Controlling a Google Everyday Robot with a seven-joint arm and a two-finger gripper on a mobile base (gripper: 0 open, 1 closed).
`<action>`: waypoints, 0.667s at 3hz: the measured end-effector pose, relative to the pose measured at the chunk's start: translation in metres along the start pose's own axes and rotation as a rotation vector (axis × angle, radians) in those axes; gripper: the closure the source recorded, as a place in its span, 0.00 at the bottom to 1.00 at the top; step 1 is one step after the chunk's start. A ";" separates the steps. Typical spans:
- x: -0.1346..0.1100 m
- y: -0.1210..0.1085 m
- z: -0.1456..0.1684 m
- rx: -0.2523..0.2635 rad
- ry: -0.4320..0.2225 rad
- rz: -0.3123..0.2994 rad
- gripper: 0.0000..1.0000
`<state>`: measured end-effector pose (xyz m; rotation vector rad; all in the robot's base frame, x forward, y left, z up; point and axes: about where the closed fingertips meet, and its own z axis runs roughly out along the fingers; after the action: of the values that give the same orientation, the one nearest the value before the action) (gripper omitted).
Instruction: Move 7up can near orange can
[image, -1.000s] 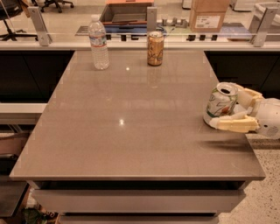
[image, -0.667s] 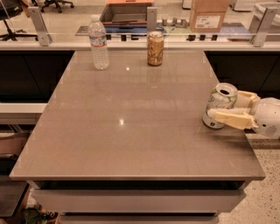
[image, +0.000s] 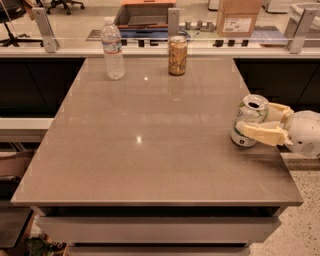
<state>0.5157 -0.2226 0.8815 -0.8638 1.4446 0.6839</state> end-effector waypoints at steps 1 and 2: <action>-0.001 0.001 0.002 -0.004 -0.001 -0.001 1.00; -0.001 0.001 0.003 -0.004 -0.001 -0.001 1.00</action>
Offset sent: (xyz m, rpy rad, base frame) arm 0.0036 0.0015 0.0019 0.0030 0.0002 -0.0006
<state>0.5165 -0.2199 0.8822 -0.8671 1.4422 0.6871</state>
